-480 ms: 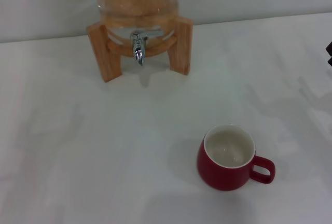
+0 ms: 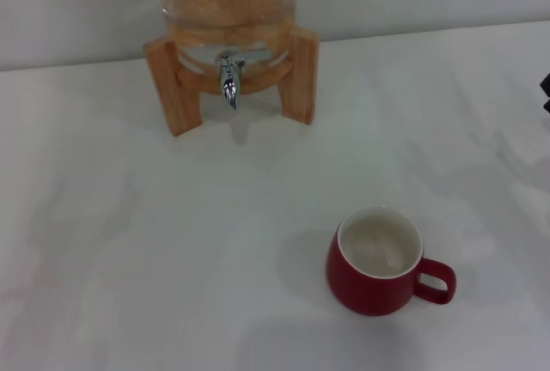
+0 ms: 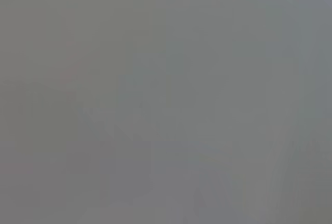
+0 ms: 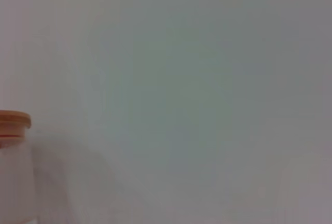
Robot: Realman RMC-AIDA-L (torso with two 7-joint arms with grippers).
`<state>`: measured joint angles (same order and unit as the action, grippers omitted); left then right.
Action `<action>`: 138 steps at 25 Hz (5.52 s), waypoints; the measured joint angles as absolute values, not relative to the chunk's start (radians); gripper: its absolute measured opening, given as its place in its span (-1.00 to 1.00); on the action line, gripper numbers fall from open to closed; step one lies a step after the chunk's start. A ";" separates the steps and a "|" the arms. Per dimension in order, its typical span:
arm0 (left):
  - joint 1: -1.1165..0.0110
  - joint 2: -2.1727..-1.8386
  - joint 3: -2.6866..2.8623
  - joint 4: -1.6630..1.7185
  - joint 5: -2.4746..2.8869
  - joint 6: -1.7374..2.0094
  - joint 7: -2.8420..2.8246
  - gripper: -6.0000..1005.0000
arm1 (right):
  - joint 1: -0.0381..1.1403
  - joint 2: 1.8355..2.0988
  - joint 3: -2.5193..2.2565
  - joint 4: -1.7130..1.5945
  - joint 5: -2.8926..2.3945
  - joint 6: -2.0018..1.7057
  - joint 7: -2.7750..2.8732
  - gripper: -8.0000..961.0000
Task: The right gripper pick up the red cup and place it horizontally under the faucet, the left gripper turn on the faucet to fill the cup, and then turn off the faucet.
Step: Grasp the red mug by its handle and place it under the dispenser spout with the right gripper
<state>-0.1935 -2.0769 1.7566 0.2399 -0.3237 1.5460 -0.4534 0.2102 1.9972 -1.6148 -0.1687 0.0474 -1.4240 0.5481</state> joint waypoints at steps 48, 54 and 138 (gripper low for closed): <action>-0.200 -2.083 1.762 0.221 -0.245 1.537 -0.416 0.69 | 0.142 1.976 -1.730 0.002 -0.110 -1.642 0.632 0.81; -0.209 -2.083 1.762 0.192 -0.245 1.537 -0.416 0.69 | 0.133 1.976 -1.732 0.026 -0.193 -1.667 0.625 0.81; -0.244 -2.086 1.778 0.164 -0.233 1.517 -0.400 0.69 | 0.133 2.011 -1.886 -0.021 -0.296 -1.537 0.517 0.81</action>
